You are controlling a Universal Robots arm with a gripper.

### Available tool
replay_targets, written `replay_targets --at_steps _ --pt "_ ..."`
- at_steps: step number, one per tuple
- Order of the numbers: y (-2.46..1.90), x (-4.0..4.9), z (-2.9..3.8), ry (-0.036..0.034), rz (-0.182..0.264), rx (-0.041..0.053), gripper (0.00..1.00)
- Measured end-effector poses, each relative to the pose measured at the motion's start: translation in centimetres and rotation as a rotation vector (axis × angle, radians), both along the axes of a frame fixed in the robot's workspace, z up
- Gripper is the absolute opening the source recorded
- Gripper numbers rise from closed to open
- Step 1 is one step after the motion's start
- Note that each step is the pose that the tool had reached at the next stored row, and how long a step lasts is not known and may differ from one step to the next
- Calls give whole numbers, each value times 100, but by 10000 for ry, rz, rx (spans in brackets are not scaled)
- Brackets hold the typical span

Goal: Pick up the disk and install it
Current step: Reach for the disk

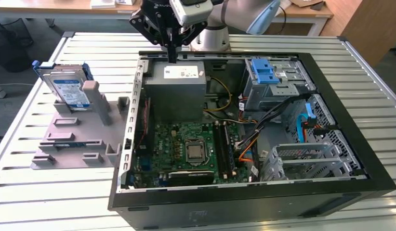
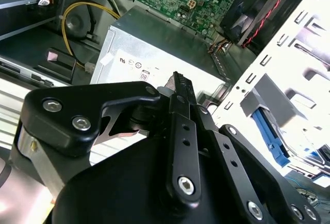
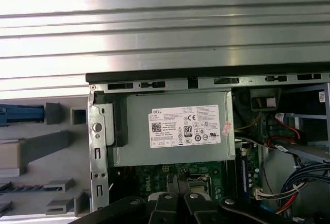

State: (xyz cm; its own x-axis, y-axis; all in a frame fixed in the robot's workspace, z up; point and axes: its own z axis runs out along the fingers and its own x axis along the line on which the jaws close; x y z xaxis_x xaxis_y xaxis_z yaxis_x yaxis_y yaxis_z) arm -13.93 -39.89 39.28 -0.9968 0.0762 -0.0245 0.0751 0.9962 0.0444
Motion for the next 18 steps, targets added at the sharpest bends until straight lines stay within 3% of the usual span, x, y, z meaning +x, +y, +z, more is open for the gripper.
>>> replay_targets --at_steps 18 --pt "0 -30 -2 0 0 0 11"
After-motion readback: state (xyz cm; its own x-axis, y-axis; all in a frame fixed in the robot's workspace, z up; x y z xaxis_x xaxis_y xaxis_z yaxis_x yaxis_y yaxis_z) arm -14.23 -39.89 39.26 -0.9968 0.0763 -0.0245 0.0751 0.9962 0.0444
